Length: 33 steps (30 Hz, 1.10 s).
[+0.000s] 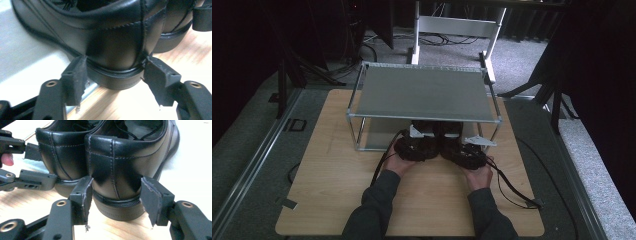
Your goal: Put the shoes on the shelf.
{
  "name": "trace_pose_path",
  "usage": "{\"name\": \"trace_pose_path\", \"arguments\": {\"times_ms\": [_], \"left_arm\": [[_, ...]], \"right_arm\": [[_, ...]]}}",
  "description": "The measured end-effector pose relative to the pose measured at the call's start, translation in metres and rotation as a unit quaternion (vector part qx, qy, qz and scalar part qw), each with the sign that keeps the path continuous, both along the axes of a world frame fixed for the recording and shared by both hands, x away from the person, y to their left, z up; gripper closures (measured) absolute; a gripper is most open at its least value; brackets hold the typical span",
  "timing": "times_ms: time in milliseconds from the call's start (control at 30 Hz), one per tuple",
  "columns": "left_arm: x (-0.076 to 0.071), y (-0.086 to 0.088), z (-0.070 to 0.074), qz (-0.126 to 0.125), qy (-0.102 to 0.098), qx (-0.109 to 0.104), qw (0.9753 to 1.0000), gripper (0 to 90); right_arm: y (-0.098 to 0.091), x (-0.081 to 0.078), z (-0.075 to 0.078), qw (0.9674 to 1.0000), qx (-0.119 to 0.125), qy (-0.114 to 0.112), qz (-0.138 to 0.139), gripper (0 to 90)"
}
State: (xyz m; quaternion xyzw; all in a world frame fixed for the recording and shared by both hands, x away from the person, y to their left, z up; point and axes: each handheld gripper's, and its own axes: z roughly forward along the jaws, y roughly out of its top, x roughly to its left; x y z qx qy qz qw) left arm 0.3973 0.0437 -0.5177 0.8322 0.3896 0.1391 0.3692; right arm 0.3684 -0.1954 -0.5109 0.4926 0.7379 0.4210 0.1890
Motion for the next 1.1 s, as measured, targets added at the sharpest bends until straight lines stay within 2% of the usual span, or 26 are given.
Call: {"name": "trace_pose_path", "arguments": {"times_ms": [33,133,233,433,500,767,900,1000,1100], "left_arm": [[0.000,0.002,0.000,0.005,0.000,-0.002,1.0000,39.5],[0.001,0.008,-0.003,0.020,0.003,-0.015,0.9997,44.4],[0.000,0.008,-0.005,0.031,0.004,-0.027,0.9992,46.4],[-0.001,0.007,-0.006,0.034,0.002,-0.030,0.9990,46.3],[-0.001,0.007,-0.006,0.035,0.002,-0.031,0.9989,45.9],[-0.002,0.008,-0.005,0.039,0.009,-0.041,0.9984,45.4],[-0.011,0.019,-0.003,0.053,0.010,-0.054,0.9971,41.2],[-0.026,0.031,-0.004,0.066,0.009,-0.064,0.9957,41.2],[-0.042,0.041,-0.007,0.067,0.002,-0.051,0.9965,40.8]], "right_arm": [[0.001,0.001,0.000,1.0000,0.005,0.003,0.002,45.4],[0.007,0.003,0.000,1.0000,-0.003,0.002,0.006,47.2],[0.010,0.006,-0.001,1.0000,-0.002,0.004,-0.002,46.8],[0.006,0.010,-0.004,1.0000,0.000,0.005,-0.006,46.8],[0.008,0.010,-0.003,0.9999,-0.008,0.002,-0.006,46.7],[0.007,0.009,-0.003,0.9999,-0.009,0.004,-0.010,45.2],[0.001,0.002,0.002,0.9996,-0.030,-0.002,0.001,41.6],[-0.008,-0.004,0.004,0.9991,-0.040,0.006,0.008,40.9],[-0.020,-0.010,0.002,0.9988,-0.040,0.020,0.020,41.2]]}}
